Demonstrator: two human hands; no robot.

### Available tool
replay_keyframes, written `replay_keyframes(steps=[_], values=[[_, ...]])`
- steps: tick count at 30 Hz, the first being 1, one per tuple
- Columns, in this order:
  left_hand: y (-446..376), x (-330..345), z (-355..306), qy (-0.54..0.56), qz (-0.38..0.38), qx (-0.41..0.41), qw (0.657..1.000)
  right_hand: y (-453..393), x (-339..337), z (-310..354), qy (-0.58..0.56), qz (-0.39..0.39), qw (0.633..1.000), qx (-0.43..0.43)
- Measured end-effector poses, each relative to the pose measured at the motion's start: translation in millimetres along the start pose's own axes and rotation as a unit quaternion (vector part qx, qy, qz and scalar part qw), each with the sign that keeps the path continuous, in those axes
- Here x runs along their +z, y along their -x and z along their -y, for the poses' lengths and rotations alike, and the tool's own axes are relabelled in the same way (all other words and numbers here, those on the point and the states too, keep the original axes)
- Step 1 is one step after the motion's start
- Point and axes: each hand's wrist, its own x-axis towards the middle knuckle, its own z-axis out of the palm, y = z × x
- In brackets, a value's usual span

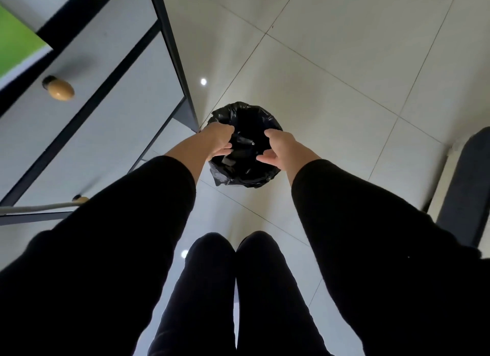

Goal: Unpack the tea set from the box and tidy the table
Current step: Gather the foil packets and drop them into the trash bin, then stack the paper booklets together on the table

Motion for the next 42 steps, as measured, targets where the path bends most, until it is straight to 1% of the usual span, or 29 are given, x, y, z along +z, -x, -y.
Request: replay_keyframes(steps=[2,3,5,6,7,9,12,14,17,20,23,26,30,34,36,38,40,42], values=[[15.6,-0.5,-5.4,-0.021,0.004,0.004,1.000,13.8,-0.5,3.6,0.002,-0.001,1.000,-0.014],[25.7,-2.2,-8.3,-0.030,0.010,0.007,0.999,23.7,-2.1,6.4,0.008,-0.007,1.000,-0.004],[54.4,-9.4,-16.0,-0.047,-0.011,-0.014,0.999,48.4,-6.0,12.6,0.015,-0.007,1.000,0.018],[72.6,-10.8,-17.6,-0.081,-0.034,-0.003,0.996,61.9,-8.4,17.6,0.021,-0.005,1.000,0.020],[86.9,-15.4,-22.3,-0.093,-0.056,0.009,0.994,77.3,-10.9,22.9,0.029,-0.004,0.999,0.016],[111.8,-24.8,-33.0,-0.089,-0.041,0.022,0.995,114.9,-15.9,36.3,0.036,-0.001,0.999,0.005],[163.7,-35.2,-55.2,0.028,-0.055,0.048,0.997,177.9,-22.9,60.5,0.046,0.014,0.999,-0.022],[197.9,-45.8,-68.3,0.074,-0.065,0.058,0.993,219.1,-26.2,77.3,0.055,0.030,0.997,-0.047],[248.2,-66.1,-87.7,0.079,-0.066,0.093,0.990,277.0,-27.0,103.1,0.070,0.054,0.991,-0.097],[293.7,-93.4,-105.3,0.094,-0.081,0.112,0.986,323.8,-17.4,126.9,0.074,0.073,0.984,-0.141],[329.2,-125.2,-116.8,0.117,-0.120,0.150,0.974,361.3,3.5,146.3,0.104,0.101,0.972,-0.187],[349.8,-165.1,-111.0,0.124,-0.159,0.177,0.963,386.1,35.9,157.3,0.121,0.143,0.964,-0.191],[365.7,-222.7,-75.7,0.150,-0.215,0.169,0.950,410.5,89.0,149.6,0.148,0.153,0.954,-0.213],[368.7,-273.4,-36.3,0.149,-0.258,0.144,0.944,423.7,136.5,135.2,0.212,0.203,0.927,-0.236],[366.9,-287.7,-20.6,0.152,-0.291,0.121,0.937,419.7,159.0,131.3,0.244,0.203,0.917,-0.244],[362.5,-294.0,-6.9,0.154,-0.317,0.081,0.932,411.8,180.4,126.3,0.273,0.188,0.910,-0.250],[357.2,-293.5,1.8,0.160,-0.316,0.049,0.934,397.3,197.3,123.1,0.315,0.139,0.902,-0.261],[348.3,-290.4,7.2,0.171,-0.306,0.022,0.936,383.0,210.3,123.8,0.367,0.096,0.884,-0.274]])
